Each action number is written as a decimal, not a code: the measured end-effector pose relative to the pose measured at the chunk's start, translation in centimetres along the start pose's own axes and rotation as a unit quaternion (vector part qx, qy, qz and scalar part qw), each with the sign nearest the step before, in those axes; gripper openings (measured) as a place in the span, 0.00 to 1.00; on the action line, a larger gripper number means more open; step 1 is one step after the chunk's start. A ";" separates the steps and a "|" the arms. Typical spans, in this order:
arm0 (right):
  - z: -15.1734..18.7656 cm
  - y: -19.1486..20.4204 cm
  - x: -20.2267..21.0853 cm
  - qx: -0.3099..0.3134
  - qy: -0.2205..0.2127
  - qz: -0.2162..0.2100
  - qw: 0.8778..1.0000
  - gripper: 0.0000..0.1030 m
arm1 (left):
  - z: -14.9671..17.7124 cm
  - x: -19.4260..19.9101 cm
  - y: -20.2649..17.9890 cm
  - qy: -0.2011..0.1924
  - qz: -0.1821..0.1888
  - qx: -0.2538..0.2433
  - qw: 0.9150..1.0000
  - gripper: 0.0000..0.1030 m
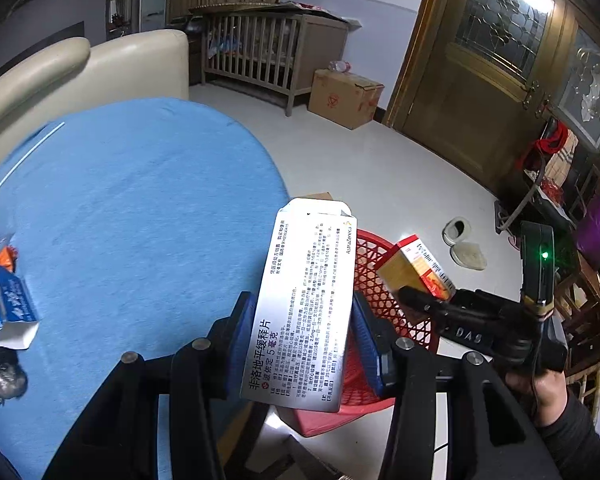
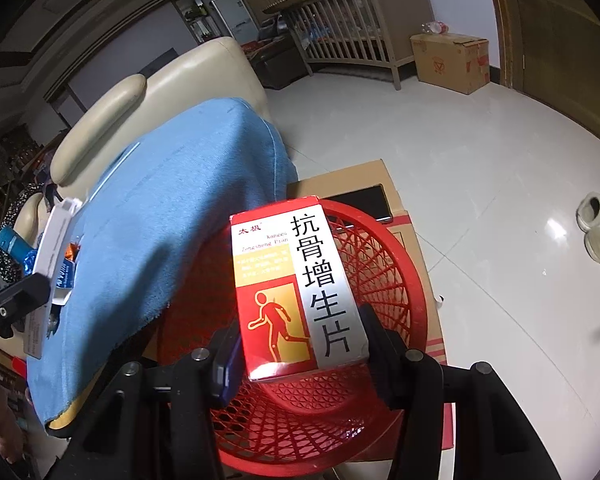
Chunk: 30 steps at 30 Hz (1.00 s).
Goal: Collect trash
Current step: 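Carry the medicine box with the right tool into the red basket while the left tool drops the leaflet there, then move both open tools back over the table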
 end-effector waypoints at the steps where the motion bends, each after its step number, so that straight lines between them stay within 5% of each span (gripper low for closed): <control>1: 0.0 -0.1 -0.1 -0.001 0.001 0.001 1.000 0.53 | -0.2 -0.2 -0.3 0.002 0.001 -0.002 1.000 0.48; 6: 0.2 -0.5 -0.2 -0.005 0.004 0.002 1.000 0.55 | -0.6 -1.3 -1.4 0.009 0.006 -0.008 1.000 0.48; 9: 0.2 -0.5 -0.2 -0.009 0.003 0.003 1.000 0.67 | -0.7 -1.9 -2.2 0.013 0.003 -0.016 1.000 0.48; 20: -1.5 -1.1 3.0 -0.042 -0.047 -0.008 0.998 0.67 | -1.5 -3.8 -3.6 0.028 0.004 -0.028 0.999 0.50; 24: -2.1 -1.1 4.1 -0.050 -0.062 -0.016 0.997 0.67 | -1.7 -5.2 -3.8 0.043 -0.001 -0.024 0.999 0.78; 30: -2.3 -0.9 4.8 -0.049 -0.068 -0.017 0.996 0.67 | -1.0 -5.4 -2.9 0.053 -0.008 -0.012 0.999 0.79</control>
Point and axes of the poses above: each gripper's, at about its wrist camera, not at the fingertips, and x roughly against the way its jaws point, y to its left, z to its underside, the point moved 2 cm from there along -x, roughly the way its jaws point, and after that the axes turned 14 degrees about -x, right-handed, at the moved point
